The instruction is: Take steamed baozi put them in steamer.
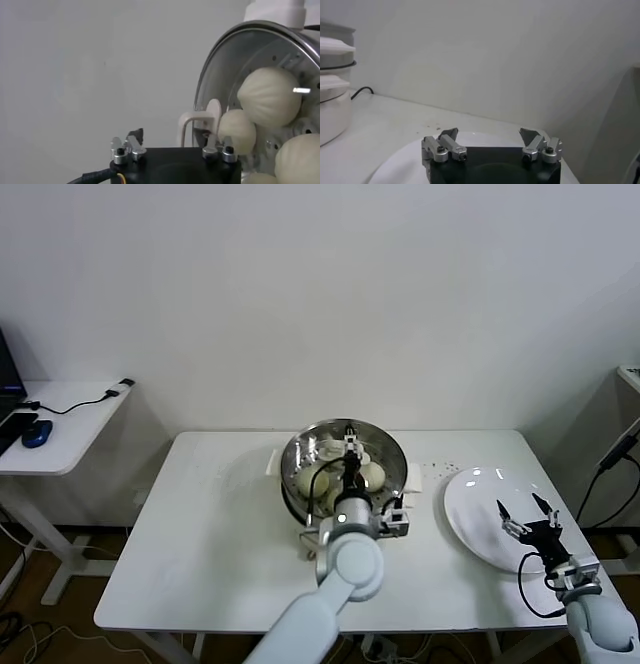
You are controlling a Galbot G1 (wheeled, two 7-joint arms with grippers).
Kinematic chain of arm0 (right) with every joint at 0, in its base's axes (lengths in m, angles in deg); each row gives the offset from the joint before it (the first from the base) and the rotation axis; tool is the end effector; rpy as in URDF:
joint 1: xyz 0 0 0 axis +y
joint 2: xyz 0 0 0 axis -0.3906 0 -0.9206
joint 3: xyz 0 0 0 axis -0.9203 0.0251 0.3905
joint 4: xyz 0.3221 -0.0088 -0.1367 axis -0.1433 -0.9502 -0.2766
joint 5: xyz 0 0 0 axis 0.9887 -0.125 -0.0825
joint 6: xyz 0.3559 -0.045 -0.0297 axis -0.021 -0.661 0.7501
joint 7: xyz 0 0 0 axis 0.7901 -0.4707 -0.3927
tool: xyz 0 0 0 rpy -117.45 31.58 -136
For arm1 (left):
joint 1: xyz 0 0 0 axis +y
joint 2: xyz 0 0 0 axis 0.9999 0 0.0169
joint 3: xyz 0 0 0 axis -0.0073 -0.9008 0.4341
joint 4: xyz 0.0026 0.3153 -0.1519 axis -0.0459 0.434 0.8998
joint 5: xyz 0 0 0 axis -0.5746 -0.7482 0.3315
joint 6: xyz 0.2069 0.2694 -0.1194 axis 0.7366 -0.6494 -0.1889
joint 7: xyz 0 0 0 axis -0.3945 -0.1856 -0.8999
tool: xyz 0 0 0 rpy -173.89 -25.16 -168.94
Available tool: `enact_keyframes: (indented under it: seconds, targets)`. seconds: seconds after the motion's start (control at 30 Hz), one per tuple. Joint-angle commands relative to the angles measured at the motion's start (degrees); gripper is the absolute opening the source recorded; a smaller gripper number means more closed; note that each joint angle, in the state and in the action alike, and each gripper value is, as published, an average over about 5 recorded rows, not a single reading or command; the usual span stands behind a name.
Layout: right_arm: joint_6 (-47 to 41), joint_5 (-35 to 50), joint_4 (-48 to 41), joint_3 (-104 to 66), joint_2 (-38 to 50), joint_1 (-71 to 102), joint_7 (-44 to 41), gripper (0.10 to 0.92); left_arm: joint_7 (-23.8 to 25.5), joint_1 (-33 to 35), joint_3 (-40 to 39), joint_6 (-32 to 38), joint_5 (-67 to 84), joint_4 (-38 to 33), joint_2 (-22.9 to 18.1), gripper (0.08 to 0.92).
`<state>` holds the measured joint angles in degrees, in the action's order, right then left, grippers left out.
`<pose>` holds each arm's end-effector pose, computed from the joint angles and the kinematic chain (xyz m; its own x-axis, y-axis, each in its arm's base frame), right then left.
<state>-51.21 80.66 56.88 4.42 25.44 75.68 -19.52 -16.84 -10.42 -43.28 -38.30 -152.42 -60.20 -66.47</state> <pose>0.2821 -0.2714 -0.4001 -0.9847 -0.0541 0.1658 -0.0836 0.9807 -0.1768 0.3246 -0.2499 -0.2507 -0.9952 0.0123 0.0973 0.0979 0.0764 0.9923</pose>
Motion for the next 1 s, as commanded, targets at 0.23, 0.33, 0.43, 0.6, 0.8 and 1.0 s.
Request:
enact_keyframes:
  seconds: [0.23, 0.33, 0.43, 0.6, 0.8, 1.0]
  targets:
    - [-0.1, -0.3, 0.2, -0.4, -0.3, -0.2, 0.0, 0.823, 0.5, 5.2, 2.7, -2.8, 4.2, -12.1, 6.5, 0.821]
    - [-0.4, -0.7, 0.3, -0.6, -0.4, -0.2, 0.2, 0.823, -0.6, 6.9, 3.9, -2.8, 6.9, -15.1, 8.2, 0.822]
    - [-1.4, -1.2, 1.1, -1.0, -0.4, -0.1, 0.3, 0.823, -2.7, 8.8, 5.2, -2.5, 10.9, -18.4, 10.2, 0.823]
    - [-3.7, -2.0, 3.9, -1.6, -0.1, 0.9, -0.2, 0.823, -8.6, 12.9, 10.2, 0.1, 21.6, -23.4, 14.4, 0.823]
    - [-5.2, -0.6, 7.3, -2.5, -0.5, 2.2, -0.3, 0.823, -17.4, 17.6, 20.4, 7.1, 45.4, -27.4, 20.0, 0.823]
    - [-5.7, 1.0, 10.6, -3.4, -0.5, 3.8, 0.1, 0.823, -20.7, 27.2, 35.6, 22.3, 69.0, -29.1, 21.5, 0.823]
